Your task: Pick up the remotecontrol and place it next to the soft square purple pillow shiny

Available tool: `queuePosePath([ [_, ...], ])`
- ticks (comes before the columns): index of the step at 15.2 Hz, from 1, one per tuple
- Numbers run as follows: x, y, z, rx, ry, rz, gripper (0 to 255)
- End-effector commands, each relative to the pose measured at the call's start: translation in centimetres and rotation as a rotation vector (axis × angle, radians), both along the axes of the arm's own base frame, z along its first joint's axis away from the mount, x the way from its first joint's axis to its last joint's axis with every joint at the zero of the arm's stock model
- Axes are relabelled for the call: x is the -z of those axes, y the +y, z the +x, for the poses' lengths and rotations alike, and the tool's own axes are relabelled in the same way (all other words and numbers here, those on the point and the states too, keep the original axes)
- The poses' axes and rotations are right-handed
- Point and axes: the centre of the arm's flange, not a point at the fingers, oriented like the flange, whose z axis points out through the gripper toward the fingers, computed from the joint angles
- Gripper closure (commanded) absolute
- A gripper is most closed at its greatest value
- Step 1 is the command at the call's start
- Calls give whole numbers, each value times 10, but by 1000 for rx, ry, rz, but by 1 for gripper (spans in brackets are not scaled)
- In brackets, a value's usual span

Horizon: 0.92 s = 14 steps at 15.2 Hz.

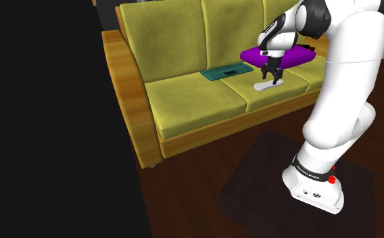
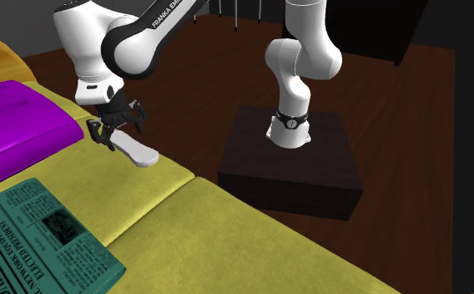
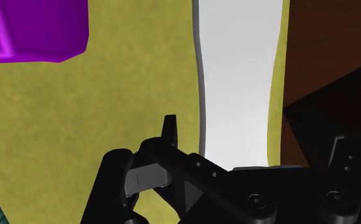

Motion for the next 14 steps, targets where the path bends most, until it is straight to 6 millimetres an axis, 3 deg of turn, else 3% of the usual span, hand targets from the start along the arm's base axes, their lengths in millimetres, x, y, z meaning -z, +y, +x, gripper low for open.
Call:
queuePosePath([
  [1, 0, 0, 0, 0, 0, 0, 0],
  [2, 0, 0, 0, 0, 0, 0, 0],
  [6, -50, -1, 1, 0, 0, 0, 0],
  [14, -50, -1, 1, 0, 0, 0, 0],
])
